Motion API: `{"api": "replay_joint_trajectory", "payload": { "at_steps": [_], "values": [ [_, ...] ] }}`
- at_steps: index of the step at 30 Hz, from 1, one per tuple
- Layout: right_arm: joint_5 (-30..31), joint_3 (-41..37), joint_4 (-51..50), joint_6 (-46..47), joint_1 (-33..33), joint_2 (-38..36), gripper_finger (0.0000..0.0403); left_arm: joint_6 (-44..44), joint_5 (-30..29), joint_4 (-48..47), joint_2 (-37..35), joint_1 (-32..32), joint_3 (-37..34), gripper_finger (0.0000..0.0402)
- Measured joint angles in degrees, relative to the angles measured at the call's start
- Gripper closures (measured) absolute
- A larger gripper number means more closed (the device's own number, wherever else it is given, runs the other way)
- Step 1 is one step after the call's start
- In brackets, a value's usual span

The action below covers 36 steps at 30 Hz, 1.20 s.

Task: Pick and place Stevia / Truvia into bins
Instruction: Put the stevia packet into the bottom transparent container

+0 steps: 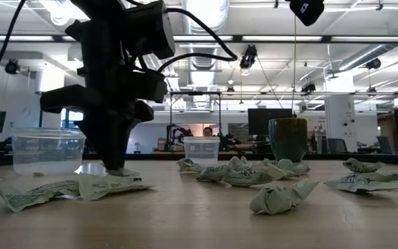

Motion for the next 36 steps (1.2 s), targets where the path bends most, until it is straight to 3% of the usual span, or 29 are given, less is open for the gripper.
{"api": "replay_joint_trajectory", "payload": {
  "at_steps": [3,15,23,36],
  "values": [
    [0.01,0.00,-0.01,0.00,0.01,0.00,0.0309,0.00,0.00,0.04,-0.17,0.00,0.06,0.0395],
    [0.12,0.00,-0.01,0.01,0.00,0.00,0.0318,-0.02,0.20,0.07,-0.20,0.00,0.01,0.0381],
    [0.15,-0.25,-0.04,-0.32,0.01,-0.02,0.0329,-0.13,0.35,0.16,0.06,0.00,0.40,0.0399],
    [0.12,-1.03,0.00,-0.44,0.00,-0.04,0.0326,-6.98,-3.09,-1.68,-10.59,0.26,3.77,0.0401]
  ]
}}
